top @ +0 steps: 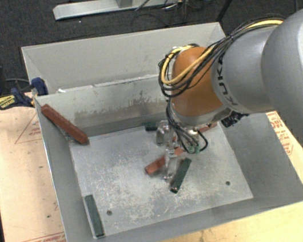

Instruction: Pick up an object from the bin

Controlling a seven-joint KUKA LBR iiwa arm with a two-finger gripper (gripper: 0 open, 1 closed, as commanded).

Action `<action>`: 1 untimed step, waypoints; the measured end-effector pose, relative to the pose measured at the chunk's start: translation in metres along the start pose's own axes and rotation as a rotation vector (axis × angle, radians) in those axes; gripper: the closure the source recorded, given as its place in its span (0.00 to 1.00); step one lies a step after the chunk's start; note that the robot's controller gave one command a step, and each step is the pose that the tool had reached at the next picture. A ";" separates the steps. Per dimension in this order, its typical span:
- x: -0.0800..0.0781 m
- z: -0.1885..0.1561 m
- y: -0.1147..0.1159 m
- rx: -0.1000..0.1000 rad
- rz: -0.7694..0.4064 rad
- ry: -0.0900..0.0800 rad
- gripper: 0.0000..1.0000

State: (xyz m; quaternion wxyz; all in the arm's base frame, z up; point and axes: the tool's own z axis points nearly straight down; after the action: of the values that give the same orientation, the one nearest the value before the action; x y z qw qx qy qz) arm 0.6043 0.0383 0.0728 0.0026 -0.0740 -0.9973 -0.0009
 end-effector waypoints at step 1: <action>-0.001 -0.002 0.002 0.000 -0.005 -0.005 1.00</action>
Offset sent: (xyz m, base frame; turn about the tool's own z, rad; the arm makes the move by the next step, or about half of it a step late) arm 0.0000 0.0000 0.0000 0.0000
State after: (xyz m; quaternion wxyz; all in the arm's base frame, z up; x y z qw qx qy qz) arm 0.6060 0.0404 0.0749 -0.0001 -0.0713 -0.9975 -0.0009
